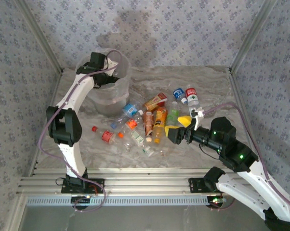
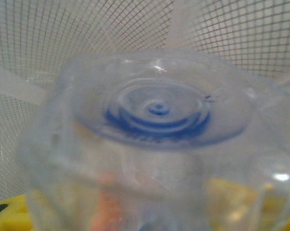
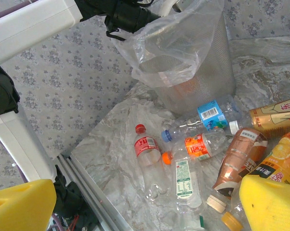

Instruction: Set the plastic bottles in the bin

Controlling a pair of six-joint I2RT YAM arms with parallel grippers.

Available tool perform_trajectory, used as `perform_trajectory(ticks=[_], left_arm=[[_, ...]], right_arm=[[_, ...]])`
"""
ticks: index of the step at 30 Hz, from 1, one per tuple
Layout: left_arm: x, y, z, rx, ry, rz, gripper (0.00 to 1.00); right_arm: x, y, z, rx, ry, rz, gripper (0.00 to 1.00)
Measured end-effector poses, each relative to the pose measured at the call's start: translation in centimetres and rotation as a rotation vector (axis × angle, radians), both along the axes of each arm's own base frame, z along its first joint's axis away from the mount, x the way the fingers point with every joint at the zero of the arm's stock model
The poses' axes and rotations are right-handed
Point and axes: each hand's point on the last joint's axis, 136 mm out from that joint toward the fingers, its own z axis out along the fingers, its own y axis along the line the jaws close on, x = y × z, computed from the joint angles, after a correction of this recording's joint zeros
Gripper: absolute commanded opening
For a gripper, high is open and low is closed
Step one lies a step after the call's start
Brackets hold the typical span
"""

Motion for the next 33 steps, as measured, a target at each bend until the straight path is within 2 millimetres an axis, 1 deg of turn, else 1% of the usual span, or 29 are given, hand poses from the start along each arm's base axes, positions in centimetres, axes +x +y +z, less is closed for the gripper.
perform_trajectory(ticks=[6,14,17,19,21,24,28,31,33], left_arm=[[0.0,0.2,-0.4,0.011,0.003,0.006,0.75],[-0.1,0.3,-0.4,0.008,0.013,0.017,0.76],[-0.1,0.3,0.2,-0.001,0.008,0.026,0.78],[-0.2,0.3,0.9,-0.012,-0.004,0.035,0.81],[-0.5,0.3,2.1,-0.027,-0.022,0.042,0.83],[-1.2,0.3,4.7,-0.059,-0.065,0.054,0.87],[-2.6,0.3,9.1,-0.117,-0.141,0.065,0.93],[-4.1,0.3,12.6,-0.175,-0.203,0.068,0.99],[-5.2,0.2,14.8,-0.222,-0.246,0.067,1.00]], right_arm=[[0.2,0.1,-0.2,-0.007,0.008,0.000,1.00],[0.3,0.3,-0.5,-0.014,0.015,0.000,1.00],[0.4,0.4,-0.6,-0.018,0.020,0.000,0.99],[0.5,0.4,-0.7,-0.020,0.021,-0.004,0.99],[0.6,0.3,-0.7,-0.022,0.021,-0.010,0.99],[0.8,0.1,-0.8,-0.025,0.019,-0.025,0.98],[1.2,-0.1,-1.3,-0.042,0.030,-0.048,0.96],[1.9,-0.6,-2.4,-0.088,0.056,-0.087,0.95],[2.5,-1.0,-3.2,-0.125,0.073,-0.120,0.94]])
